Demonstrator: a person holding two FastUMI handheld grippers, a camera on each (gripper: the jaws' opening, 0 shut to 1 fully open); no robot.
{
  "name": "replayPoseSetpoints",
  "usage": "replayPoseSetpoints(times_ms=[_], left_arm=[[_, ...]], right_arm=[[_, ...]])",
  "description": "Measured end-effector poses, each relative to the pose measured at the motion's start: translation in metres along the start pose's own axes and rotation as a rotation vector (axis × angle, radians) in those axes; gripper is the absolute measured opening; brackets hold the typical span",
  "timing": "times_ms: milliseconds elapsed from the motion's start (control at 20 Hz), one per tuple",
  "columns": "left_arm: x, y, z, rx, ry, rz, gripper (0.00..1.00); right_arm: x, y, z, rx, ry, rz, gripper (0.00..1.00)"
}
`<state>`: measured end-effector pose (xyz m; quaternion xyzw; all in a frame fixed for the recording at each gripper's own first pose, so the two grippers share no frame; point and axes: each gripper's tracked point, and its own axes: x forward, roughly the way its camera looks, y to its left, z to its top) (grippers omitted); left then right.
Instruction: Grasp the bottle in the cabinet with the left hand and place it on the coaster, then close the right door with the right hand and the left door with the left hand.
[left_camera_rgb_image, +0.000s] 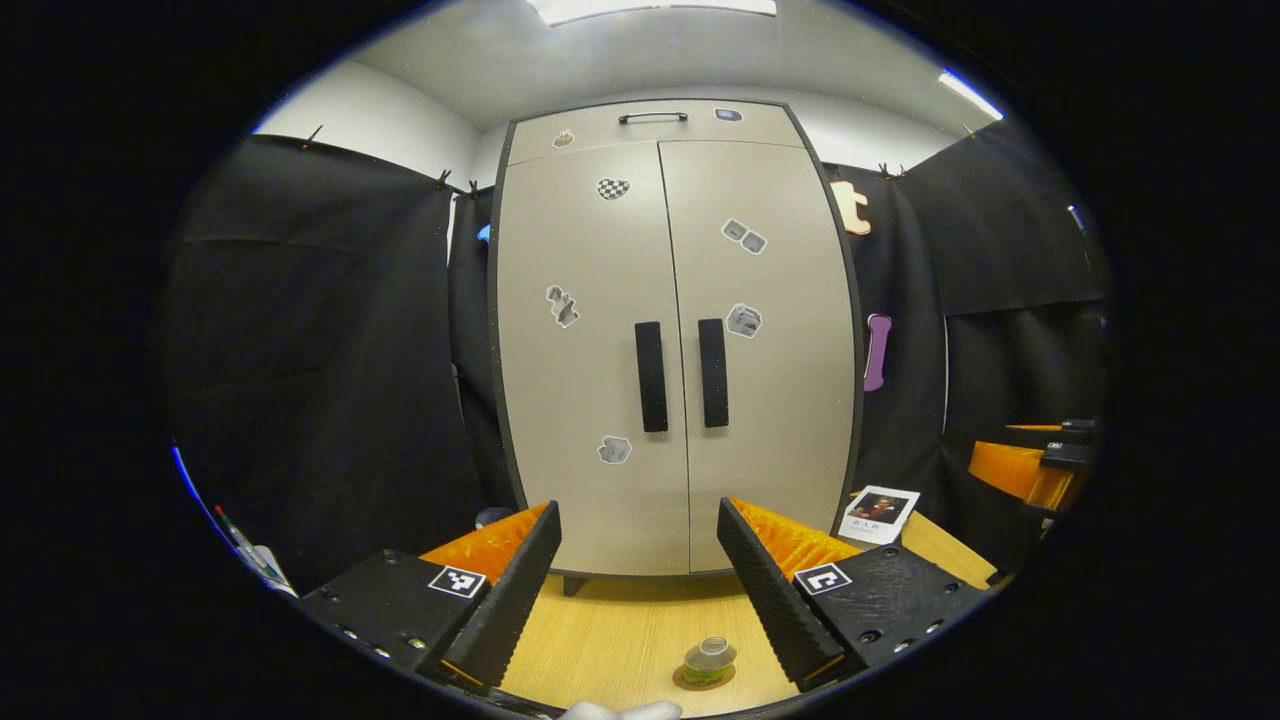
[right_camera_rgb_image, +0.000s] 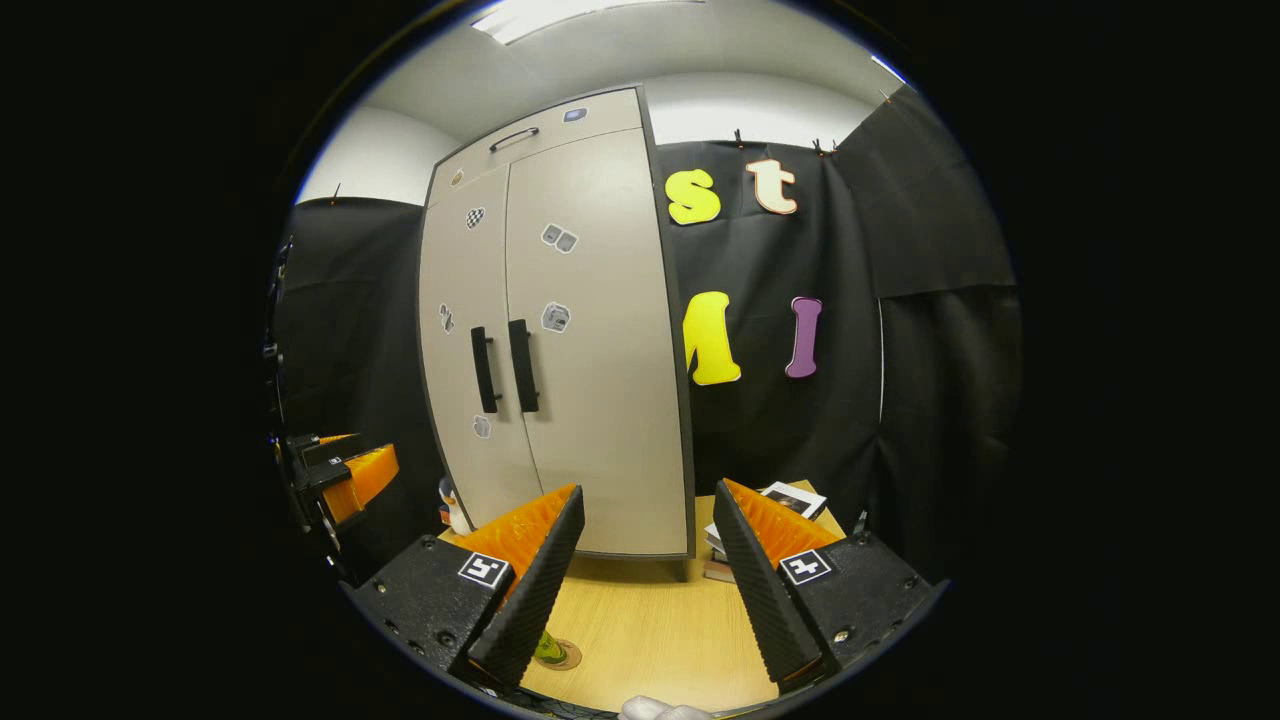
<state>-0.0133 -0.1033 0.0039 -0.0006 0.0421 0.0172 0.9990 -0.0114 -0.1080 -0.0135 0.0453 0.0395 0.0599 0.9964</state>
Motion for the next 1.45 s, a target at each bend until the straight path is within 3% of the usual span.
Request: replayPoseSetpoints(times_ms=[300, 700, 1450], left_arm=[[-0.011, 0.004, 0.002, -0.002, -0.001, 0.051, 0.96], [-0.013, 0.023, 0.000, 0.001, 0.002, 0.062, 0.96], [0.022, 0.045, 0.002, -0.007, -0.013, -0.059, 0.96]], right_arm=[[0.007, 0.006, 0.008, -0.012, -0.001, 0.054, 0.81], [0.015, 0.031, 0.009, -0.021, -0.005, 0.077, 0.81], [0.026, 0.058, 0.012, -0.026, -0.044, -0.058, 0.81]])
